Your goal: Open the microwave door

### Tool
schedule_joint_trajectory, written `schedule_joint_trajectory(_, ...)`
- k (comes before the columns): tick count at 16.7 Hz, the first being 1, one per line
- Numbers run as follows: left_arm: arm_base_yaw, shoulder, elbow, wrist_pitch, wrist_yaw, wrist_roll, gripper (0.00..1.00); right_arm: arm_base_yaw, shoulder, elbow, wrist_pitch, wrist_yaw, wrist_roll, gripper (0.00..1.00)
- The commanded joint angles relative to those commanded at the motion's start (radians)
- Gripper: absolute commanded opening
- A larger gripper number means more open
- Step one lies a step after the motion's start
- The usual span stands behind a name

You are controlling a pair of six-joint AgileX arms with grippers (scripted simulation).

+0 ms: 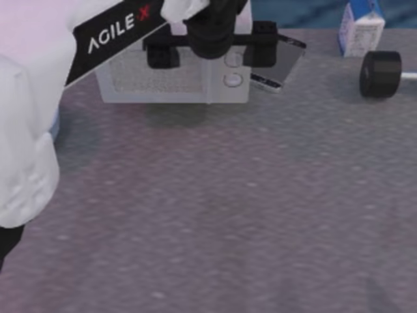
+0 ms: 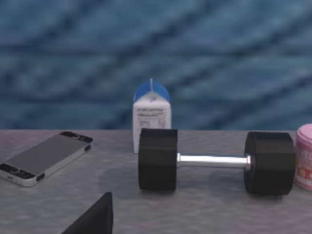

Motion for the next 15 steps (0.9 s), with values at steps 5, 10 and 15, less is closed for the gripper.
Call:
schedule_joint_trajectory(5, 0.000, 0.000, 0.000, 0.000, 0.000, 0.000, 0.47, 0.000, 0.000, 0.000, 0.000, 0.000, 0.000, 1.00)
schedule_joint_trajectory(10, 0.000, 0.000, 0.000, 0.000, 0.000, 0.000, 0.10, 0.000, 0.000, 0.000, 0.000, 0.000, 0.000, 1.00)
schedule_joint_trajectory(15, 0.000, 0.000, 0.000, 0.000, 0.000, 0.000, 0.00, 0.000, 0.000, 0.000, 0.000, 0.000, 0.000, 1.00)
